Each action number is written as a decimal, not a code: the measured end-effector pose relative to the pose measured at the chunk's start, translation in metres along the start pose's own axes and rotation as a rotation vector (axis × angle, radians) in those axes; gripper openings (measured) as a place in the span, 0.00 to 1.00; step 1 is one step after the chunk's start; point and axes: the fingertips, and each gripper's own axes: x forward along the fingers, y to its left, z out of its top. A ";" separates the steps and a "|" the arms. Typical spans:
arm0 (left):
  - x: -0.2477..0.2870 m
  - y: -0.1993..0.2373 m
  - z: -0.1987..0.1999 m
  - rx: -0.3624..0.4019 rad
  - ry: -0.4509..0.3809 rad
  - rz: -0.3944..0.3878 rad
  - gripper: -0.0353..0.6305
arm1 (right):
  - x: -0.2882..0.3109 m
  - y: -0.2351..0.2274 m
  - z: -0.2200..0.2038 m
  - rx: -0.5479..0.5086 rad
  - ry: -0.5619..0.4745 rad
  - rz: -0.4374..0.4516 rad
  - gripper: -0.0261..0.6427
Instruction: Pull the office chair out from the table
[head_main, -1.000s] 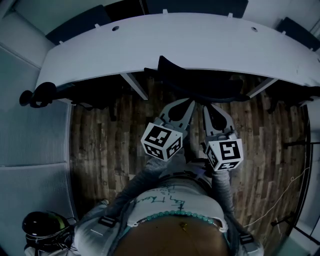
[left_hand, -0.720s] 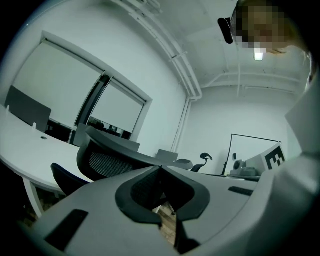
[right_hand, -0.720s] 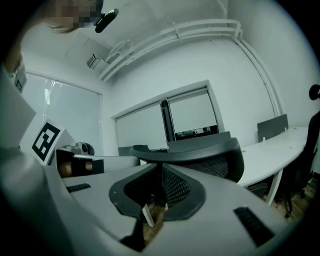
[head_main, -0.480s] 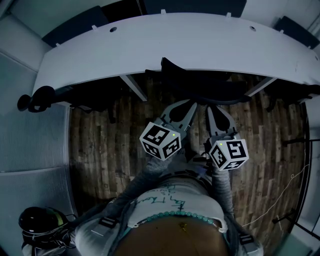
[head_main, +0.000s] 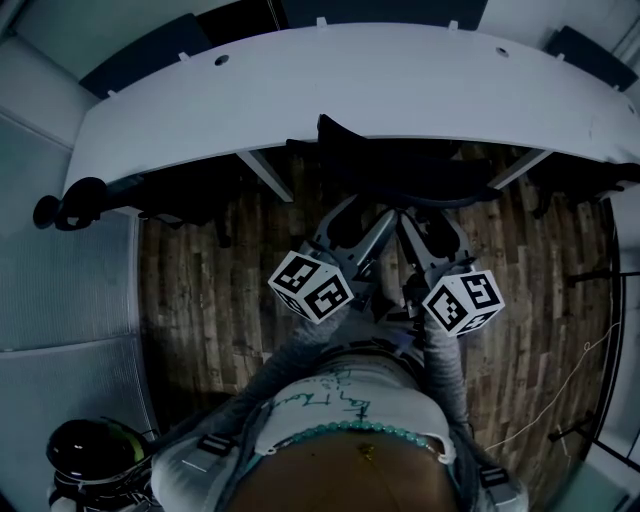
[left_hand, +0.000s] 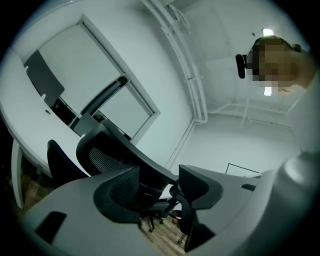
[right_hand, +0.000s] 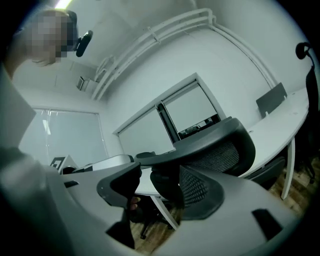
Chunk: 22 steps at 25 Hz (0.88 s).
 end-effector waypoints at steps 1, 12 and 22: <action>0.000 0.004 0.003 -0.002 -0.011 0.009 0.42 | 0.002 0.000 0.001 0.016 -0.005 0.006 0.39; 0.016 0.017 0.012 -0.026 0.001 0.007 0.48 | 0.013 -0.012 0.014 0.164 -0.050 -0.022 0.47; 0.039 0.027 0.016 -0.071 0.013 -0.004 0.49 | 0.030 -0.022 0.028 0.263 -0.073 -0.007 0.47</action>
